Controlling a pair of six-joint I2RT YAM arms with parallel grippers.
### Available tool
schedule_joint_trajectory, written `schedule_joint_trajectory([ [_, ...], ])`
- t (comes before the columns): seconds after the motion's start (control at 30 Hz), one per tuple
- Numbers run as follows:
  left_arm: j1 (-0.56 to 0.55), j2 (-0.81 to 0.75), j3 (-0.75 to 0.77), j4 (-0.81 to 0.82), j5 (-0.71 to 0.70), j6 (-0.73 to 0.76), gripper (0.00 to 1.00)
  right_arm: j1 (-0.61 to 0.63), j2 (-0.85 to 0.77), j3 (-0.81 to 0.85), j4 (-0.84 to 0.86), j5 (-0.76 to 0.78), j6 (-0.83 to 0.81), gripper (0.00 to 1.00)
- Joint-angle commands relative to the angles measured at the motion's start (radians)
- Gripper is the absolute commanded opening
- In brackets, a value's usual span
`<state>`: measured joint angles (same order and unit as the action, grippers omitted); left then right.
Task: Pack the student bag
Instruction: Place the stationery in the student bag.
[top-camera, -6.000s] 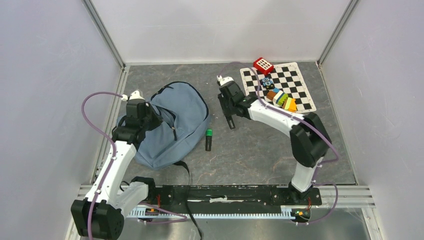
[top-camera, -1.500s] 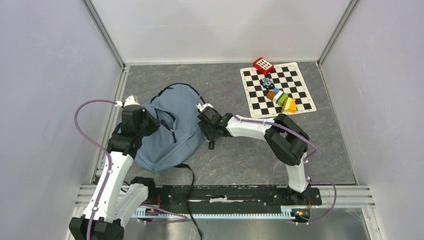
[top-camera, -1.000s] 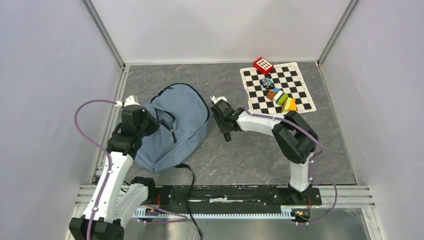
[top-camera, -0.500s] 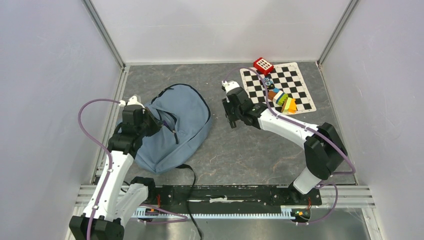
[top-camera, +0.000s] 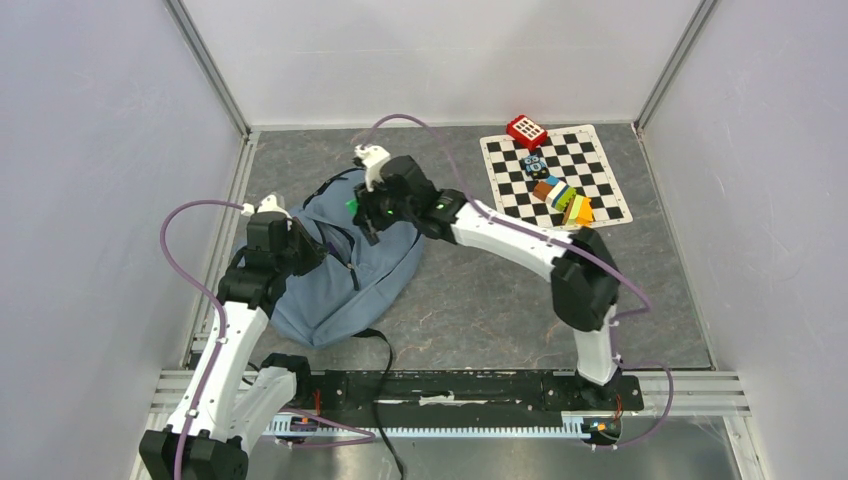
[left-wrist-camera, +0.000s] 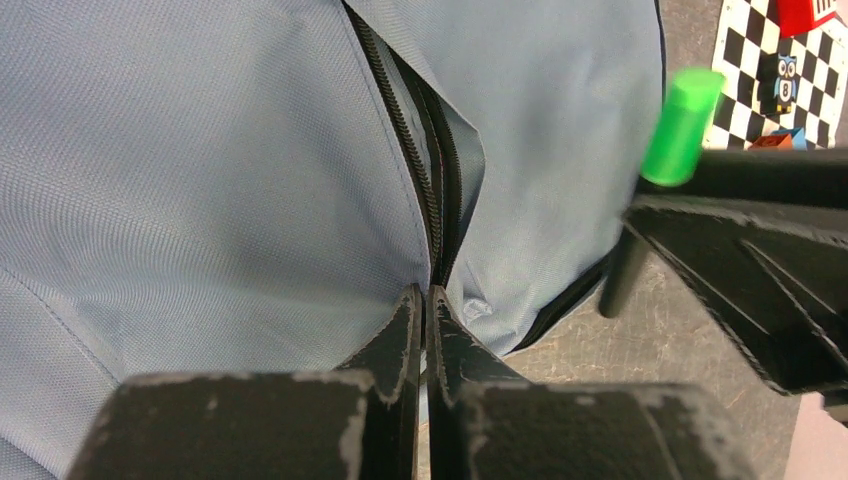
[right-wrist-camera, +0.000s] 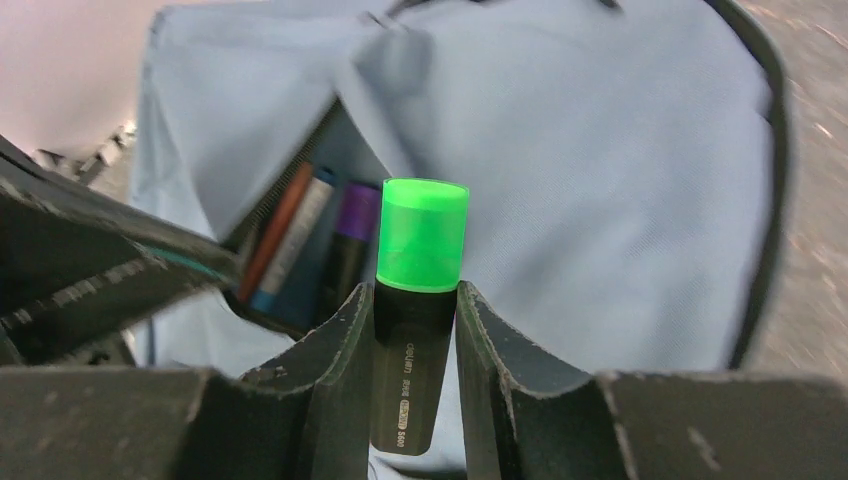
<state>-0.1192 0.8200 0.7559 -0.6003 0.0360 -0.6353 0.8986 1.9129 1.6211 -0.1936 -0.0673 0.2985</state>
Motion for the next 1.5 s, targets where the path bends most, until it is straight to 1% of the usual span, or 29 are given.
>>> schedule_joint_trajectory([
  [0.0,-0.004,-0.003,-0.002,-0.037,0.023,-0.034,0.02,0.018,0.142,0.189,0.074,-0.102,0.024,0.00],
  [0.1,-0.004,0.001,-0.004,-0.036,0.021,-0.051,0.02,0.025,0.229,0.267,0.109,-0.132,0.050,0.00],
  [0.3,-0.004,-0.004,-0.003,-0.032,0.016,-0.063,0.02,0.056,0.327,0.324,0.141,-0.173,0.069,0.00],
  [0.5,-0.005,-0.009,-0.010,-0.032,0.010,-0.070,0.02,0.088,0.373,0.340,0.122,-0.230,0.063,0.00],
  [0.63,-0.004,-0.011,-0.012,-0.030,0.005,-0.074,0.02,0.094,0.380,0.343,0.100,-0.243,0.061,0.00],
  [0.7,-0.004,-0.009,-0.011,-0.028,0.006,-0.076,0.02,0.095,0.382,0.343,0.100,-0.243,0.080,0.01],
  [0.9,-0.004,-0.005,-0.005,-0.026,0.007,-0.079,0.02,0.111,0.393,0.336,0.093,-0.272,0.129,0.01],
  [1.0,-0.004,0.003,-0.002,-0.021,0.007,-0.078,0.02,0.114,0.387,0.321,0.079,-0.275,0.126,0.15],
  [1.03,-0.004,0.006,0.000,-0.020,0.008,-0.078,0.02,0.114,0.381,0.322,0.070,-0.264,0.114,0.21],
  [1.1,-0.004,0.009,0.004,-0.019,0.005,-0.079,0.02,0.112,0.365,0.330,0.062,-0.240,0.094,0.37],
  [1.17,-0.004,0.007,0.005,-0.017,0.001,-0.072,0.02,0.106,0.348,0.334,0.062,-0.223,0.088,0.51],
  [1.2,-0.004,0.007,0.004,-0.015,-0.003,-0.064,0.02,0.100,0.341,0.336,0.062,-0.220,0.090,0.56],
  [1.33,-0.004,-0.005,-0.022,-0.006,-0.032,-0.052,0.02,0.066,0.296,0.337,0.056,-0.216,0.070,0.71],
  [1.4,-0.004,-0.002,-0.029,-0.001,-0.033,-0.054,0.02,0.051,0.251,0.319,0.045,-0.200,0.031,0.76],
  [1.47,-0.004,0.008,-0.031,0.010,-0.033,-0.054,0.02,0.034,0.198,0.298,0.025,-0.165,-0.021,0.79],
])
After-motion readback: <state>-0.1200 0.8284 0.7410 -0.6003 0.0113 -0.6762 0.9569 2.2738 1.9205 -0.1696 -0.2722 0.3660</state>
